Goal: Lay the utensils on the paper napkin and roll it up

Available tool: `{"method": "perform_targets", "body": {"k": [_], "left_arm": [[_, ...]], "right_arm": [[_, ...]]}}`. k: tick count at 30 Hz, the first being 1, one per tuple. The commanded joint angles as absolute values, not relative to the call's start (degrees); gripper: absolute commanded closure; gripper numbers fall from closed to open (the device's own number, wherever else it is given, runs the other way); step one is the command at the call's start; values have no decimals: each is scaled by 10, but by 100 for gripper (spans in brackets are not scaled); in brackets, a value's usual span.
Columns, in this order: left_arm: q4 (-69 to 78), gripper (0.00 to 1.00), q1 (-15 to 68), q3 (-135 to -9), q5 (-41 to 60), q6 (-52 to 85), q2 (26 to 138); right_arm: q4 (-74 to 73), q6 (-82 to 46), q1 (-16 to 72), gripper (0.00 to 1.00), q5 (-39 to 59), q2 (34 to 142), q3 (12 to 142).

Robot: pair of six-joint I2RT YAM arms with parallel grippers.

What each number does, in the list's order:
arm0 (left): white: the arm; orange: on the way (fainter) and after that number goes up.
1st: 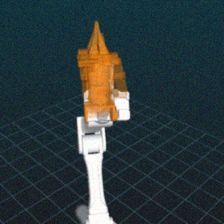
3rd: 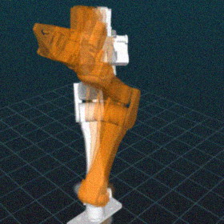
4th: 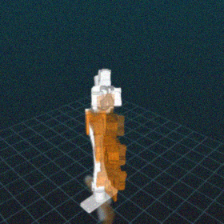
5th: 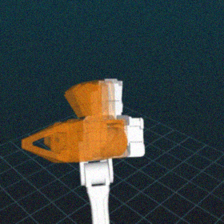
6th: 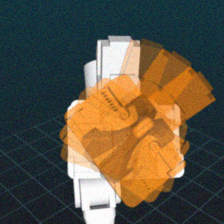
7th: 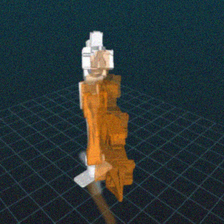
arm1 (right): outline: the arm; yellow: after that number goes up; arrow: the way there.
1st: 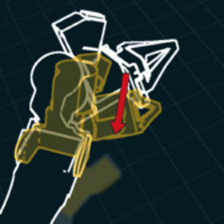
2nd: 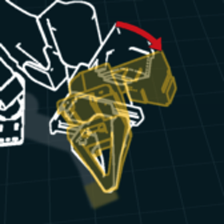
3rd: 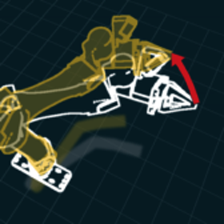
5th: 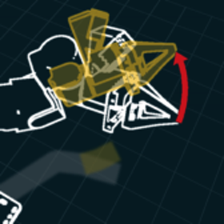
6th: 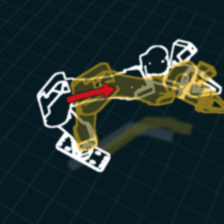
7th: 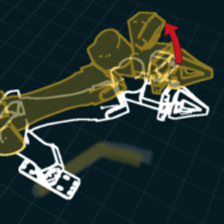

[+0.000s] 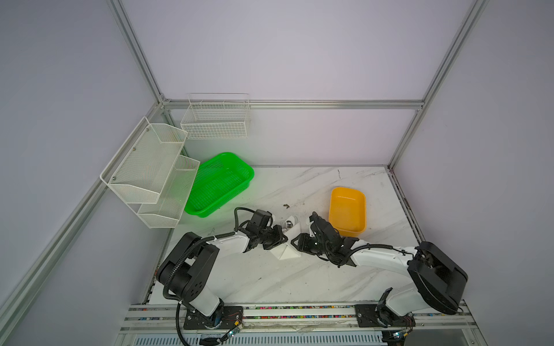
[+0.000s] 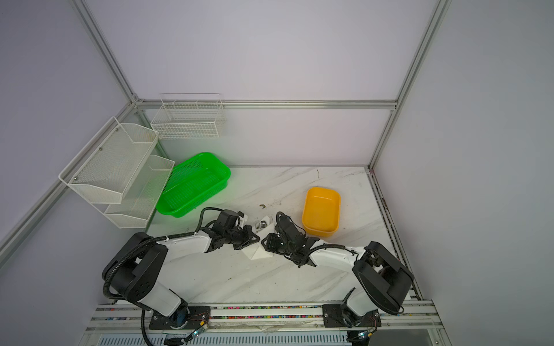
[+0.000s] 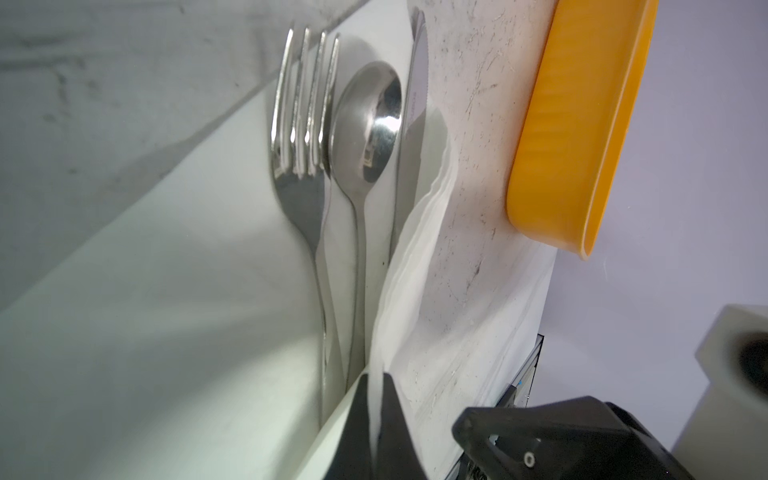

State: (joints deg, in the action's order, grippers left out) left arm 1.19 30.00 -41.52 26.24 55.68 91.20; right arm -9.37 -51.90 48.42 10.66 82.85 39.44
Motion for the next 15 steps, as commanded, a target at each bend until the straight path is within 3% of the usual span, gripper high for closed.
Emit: {"method": "perform_targets", "body": {"k": [1, 15], "left_arm": [[34, 100, 297, -416, 260, 541, 890], [37, 99, 308, -378, 241, 530, 889]], "right_arm": [[-59, -546, 468, 59, 58, 791, 379], [-30, -564, 440, 66, 75, 833, 394]]}}
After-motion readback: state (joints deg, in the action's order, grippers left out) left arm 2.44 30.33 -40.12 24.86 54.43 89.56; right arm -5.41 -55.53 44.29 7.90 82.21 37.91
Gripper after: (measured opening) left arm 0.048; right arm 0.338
